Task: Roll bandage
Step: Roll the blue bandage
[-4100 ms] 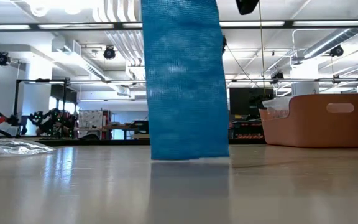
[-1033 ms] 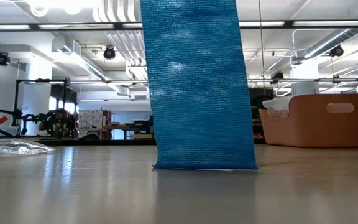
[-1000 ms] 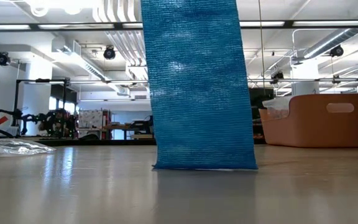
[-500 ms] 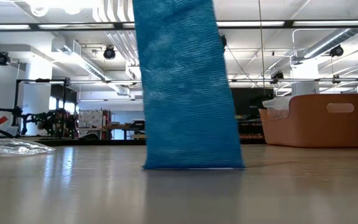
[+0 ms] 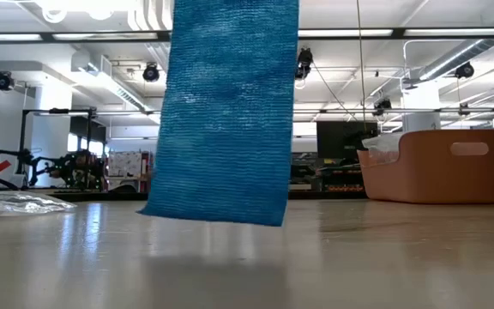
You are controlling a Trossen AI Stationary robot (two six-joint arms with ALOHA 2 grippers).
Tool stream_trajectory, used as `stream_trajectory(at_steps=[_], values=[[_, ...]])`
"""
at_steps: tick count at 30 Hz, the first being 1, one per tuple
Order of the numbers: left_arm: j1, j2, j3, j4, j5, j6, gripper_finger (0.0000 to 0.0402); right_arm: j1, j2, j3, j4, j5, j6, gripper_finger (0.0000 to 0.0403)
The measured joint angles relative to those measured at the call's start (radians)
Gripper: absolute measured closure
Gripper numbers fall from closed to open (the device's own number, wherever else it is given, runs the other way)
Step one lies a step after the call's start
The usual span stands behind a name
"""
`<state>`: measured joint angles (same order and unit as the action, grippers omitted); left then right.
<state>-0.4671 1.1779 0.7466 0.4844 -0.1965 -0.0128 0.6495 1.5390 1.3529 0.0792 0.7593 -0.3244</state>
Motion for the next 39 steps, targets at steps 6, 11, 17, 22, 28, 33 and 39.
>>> stream_trajectory(at_steps=[6,11,17,22,28,33,39], values=[[0.0,0.08,-0.008,0.117,0.005,0.0,0.0136,0.0,-0.005,0.0,0.001,-0.003,0.018,0.0395],[0.002,0.143,0.03,0.133,0.005,0.002,0.0131,0.0,-0.005,0.0,0.0,-0.006,0.021,0.0395],[0.03,0.225,0.093,0.16,-0.003,0.003,0.0137,0.0,-0.005,0.0,0.002,-0.052,0.029,0.0395],[0.055,0.294,0.14,0.178,-0.004,-0.002,0.0189,0.0,-0.005,0.0,0.007,-0.08,0.037,0.0395],[0.054,0.338,0.181,0.185,-0.003,0.004,0.0366,0.0,-0.006,0.0,0.002,-0.079,0.036,0.0395],[0.055,0.331,0.176,0.173,-0.031,0.006,0.0391,0.006,-0.007,0.0,0.0,-0.079,0.035,0.0395],[0.055,0.326,0.175,0.121,-0.103,0.024,0.04,0.038,-0.031,0.0,0.028,-0.079,0.012,0.0395]])
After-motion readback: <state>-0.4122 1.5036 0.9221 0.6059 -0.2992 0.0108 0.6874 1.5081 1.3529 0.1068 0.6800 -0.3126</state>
